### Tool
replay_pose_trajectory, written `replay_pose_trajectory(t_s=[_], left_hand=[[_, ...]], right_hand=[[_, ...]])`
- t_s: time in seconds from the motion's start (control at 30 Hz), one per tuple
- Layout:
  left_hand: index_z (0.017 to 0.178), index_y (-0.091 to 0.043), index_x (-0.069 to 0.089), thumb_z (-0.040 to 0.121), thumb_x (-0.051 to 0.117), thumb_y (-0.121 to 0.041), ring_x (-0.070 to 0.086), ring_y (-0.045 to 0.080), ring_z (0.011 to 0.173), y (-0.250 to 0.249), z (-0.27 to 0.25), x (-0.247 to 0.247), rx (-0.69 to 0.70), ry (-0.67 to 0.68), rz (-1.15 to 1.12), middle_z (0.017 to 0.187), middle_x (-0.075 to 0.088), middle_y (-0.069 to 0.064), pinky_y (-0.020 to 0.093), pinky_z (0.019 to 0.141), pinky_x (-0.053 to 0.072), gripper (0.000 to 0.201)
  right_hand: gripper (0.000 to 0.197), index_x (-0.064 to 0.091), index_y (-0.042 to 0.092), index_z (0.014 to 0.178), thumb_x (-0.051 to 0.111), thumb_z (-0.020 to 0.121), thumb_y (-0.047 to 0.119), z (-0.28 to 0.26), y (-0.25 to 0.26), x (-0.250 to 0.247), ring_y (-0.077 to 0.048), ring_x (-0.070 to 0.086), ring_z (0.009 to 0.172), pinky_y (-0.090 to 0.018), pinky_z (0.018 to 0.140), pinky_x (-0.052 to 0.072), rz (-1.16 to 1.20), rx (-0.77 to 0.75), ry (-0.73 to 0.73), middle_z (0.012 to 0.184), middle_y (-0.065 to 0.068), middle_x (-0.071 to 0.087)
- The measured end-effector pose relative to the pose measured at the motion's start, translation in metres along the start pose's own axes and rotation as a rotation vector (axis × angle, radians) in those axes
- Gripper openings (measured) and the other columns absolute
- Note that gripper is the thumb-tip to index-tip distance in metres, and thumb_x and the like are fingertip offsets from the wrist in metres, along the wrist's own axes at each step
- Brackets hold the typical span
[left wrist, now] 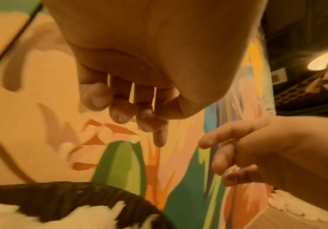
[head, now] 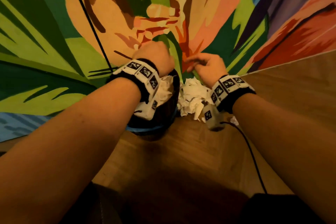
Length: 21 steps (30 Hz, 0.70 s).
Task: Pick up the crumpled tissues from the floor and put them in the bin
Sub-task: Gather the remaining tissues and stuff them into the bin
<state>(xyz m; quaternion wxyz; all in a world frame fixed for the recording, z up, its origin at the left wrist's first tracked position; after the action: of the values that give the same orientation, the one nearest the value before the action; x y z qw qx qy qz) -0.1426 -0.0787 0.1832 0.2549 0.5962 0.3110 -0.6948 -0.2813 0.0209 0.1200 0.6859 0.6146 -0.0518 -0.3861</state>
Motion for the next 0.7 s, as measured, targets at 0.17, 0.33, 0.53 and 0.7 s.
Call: replay_pose_trajectory(t_s=[0.17,0.33,0.53,0.7], left_hand=[[0.091,-0.016,0.068,0.087,0.045,-0.033,0.060,0.027,0.081,-0.065,0.007,0.028,0.125,0.016,-0.138,0.090,0.063,0.003,0.035,0.073,0.051,0.029],[0.082,-0.018,0.064,0.089,0.048,-0.026,0.063,0.028,0.086,-0.108,0.006,0.095,0.335,0.230,-0.187,0.089,0.065,0.005,0.031,0.069,0.048,0.020],[0.113,-0.022,0.069,0.090,0.054,-0.023,0.059,0.025,0.107,-0.095,-0.007,0.202,0.379,0.540,-0.234,0.116,0.066,0.004,0.028,0.086,0.047,0.027],[0.137,-0.021,0.051,0.091,0.055,-0.023,0.052,0.030,0.117,-0.063,-0.014,0.273,0.269,0.668,-0.181,0.134,0.048,0.009,0.034,0.094,0.048,0.046]], right_hand=[[0.038,0.074,0.023,0.071,0.046,0.078,-0.003,0.009,-0.054,-0.043,0.006,0.059,0.058,-0.009,0.052,0.045,-0.223,0.178,-0.043,0.068,0.010,0.071],[0.032,0.069,0.027,0.068,0.056,0.082,0.001,0.001,-0.123,-0.062,-0.009,0.060,0.073,-0.024,0.070,0.044,-0.437,0.328,0.092,0.081,0.004,0.071],[0.024,0.072,0.033,0.095,0.056,0.091,0.016,-0.022,-0.216,-0.068,-0.017,0.060,0.090,-0.025,0.076,0.044,-0.642,0.554,0.265,0.116,0.000,0.066],[0.034,0.065,0.027,0.122,0.059,0.088,0.025,-0.041,-0.268,-0.065,-0.025,0.056,0.114,-0.038,0.096,0.050,-0.737,0.704,0.350,0.135,-0.004,0.056]])
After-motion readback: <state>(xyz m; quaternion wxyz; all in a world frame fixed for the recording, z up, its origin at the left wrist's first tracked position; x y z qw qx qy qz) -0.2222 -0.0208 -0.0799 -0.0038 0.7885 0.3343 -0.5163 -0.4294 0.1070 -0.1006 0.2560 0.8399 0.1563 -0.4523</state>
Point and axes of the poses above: each hand's wrist, its own z-axis towards the middle knuckle, its own x-axis out of the palm, y = z × x, the point moved 3 cm from there along z, towards the middle knuckle
